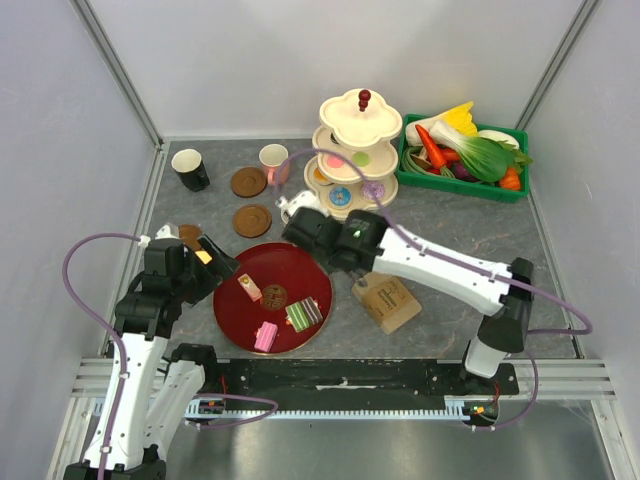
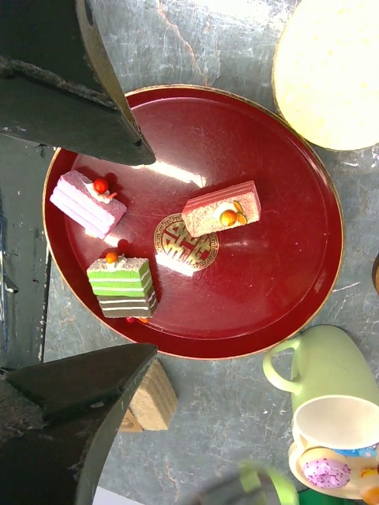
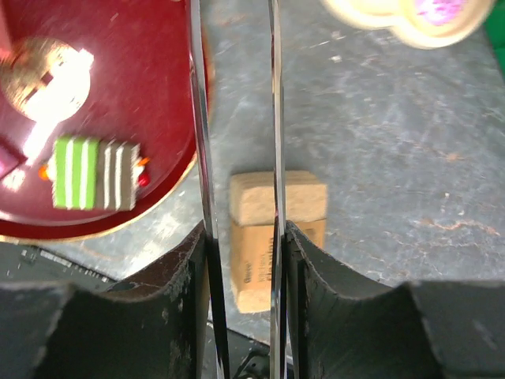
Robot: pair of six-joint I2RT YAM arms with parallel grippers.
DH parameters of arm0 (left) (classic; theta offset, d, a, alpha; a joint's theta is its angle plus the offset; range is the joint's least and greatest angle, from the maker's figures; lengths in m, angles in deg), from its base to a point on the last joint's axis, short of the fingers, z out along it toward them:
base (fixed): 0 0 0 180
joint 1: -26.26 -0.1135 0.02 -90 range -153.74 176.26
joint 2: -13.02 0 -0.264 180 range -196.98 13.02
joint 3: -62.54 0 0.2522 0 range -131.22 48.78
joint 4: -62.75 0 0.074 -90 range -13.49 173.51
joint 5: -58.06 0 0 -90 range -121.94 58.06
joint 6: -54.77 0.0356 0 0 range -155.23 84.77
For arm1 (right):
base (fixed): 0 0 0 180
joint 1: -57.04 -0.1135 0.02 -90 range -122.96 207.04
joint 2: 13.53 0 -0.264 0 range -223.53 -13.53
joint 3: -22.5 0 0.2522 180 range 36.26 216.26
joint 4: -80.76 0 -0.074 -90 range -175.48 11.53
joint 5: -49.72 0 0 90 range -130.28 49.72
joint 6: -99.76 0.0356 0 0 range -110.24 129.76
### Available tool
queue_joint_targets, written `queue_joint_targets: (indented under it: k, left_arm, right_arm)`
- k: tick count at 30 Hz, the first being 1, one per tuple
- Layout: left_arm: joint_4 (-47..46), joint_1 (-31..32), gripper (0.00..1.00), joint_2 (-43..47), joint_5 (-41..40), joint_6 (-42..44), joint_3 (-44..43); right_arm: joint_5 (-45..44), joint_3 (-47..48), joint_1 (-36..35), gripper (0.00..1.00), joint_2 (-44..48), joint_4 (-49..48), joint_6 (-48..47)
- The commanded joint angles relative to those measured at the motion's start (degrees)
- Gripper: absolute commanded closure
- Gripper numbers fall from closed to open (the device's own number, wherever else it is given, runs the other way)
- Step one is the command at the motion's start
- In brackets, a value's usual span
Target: Serve the afternoon tea
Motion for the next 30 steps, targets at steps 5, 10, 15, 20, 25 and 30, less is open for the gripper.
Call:
queue_joint_targets:
  k: [5,10,15,20,25,30]
  left_arm:
    - [-1.4,0.0,0.01,-0.4,-0.4,2.2,-2.2]
    - [-2.1,0.0,0.01,-2.0,-0.5,3.4,-2.5]
    - [-3.0,0.0,0.01,-2.8,-0.5,4.0,-2.3]
    - [-3.1,0.0,0.01,-3.1,-1.1,4.6,-2.6]
    - [-3.2,0.0,0.01,-3.4,-1.3,4.7,-2.7]
    - [-3.1,0.0,0.01,-3.6,-1.5,4.8,-2.8]
  right_arm:
    - [-4.4,-1.5,16.0,0.57,10.4,-5.0,-0.6]
    - [-3.8,-5.1,24.4,0.58,13.6,-5.9,-1.6]
    - [0.1,-9.1,33.6,0.59,16.2,-8.1,-2.8]
    - [5.1,-11.1,41.9,0.59,15.2,-11.5,-4.5]
    - [8.8,-10.5,44.6,0.6,11.7,-16.8,-7.1]
    - [10.5,-5.9,44.9,0.6,6.7,-17.5,-8.4]
